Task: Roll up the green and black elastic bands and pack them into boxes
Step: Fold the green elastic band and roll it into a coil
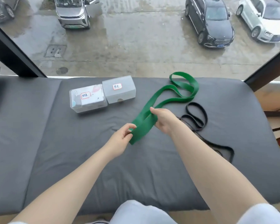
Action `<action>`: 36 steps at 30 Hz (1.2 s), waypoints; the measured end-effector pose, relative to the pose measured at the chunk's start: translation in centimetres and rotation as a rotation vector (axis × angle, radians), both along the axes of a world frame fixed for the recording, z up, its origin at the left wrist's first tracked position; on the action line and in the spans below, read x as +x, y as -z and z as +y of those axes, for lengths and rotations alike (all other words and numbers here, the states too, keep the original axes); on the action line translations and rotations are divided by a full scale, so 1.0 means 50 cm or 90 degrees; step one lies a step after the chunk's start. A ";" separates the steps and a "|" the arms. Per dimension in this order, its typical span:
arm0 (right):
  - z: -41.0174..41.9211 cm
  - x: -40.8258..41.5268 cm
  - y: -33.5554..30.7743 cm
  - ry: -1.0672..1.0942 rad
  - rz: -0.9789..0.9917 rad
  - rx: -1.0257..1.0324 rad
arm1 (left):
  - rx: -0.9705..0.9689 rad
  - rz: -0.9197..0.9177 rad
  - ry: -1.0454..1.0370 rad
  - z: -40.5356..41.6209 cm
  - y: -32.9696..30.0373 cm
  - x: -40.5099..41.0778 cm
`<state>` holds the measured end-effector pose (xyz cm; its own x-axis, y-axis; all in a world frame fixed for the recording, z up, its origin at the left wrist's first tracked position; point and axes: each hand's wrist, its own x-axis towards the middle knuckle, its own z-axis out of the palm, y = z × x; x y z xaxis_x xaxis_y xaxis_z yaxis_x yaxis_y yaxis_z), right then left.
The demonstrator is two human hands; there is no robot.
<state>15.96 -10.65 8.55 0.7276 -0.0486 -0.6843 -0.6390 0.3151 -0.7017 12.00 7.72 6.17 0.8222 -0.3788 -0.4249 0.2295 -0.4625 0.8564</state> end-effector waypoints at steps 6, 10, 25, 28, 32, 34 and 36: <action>0.115 -0.178 0.051 -0.042 -0.060 -0.072 | 0.047 -0.024 -0.004 0.142 0.070 -0.098; 0.203 -0.284 0.046 -0.009 -0.135 -0.175 | 0.110 -0.068 0.093 0.204 0.121 -0.155; 0.373 -0.539 0.275 -0.141 -0.111 -0.333 | 0.030 0.012 0.217 0.303 0.235 -0.319; 0.391 -0.564 0.318 -0.135 -0.087 -0.316 | 0.045 0.026 0.140 0.316 0.278 -0.354; 0.415 -0.573 0.346 -0.138 -0.101 -0.253 | 0.033 0.071 0.117 0.354 0.302 -0.365; 0.432 -0.579 0.351 -0.131 -0.115 -0.253 | 0.018 0.082 0.113 0.372 0.305 -0.368; 0.449 -0.586 0.349 -0.098 -0.127 -0.253 | -0.013 0.097 0.084 0.379 0.304 -0.374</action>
<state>-13.32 11.82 -8.88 0.8620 -0.1608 -0.4807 -0.4979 -0.0910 -0.8624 -6.72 26.66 -9.01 0.6913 -0.4885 -0.5325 0.2962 -0.4806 0.8254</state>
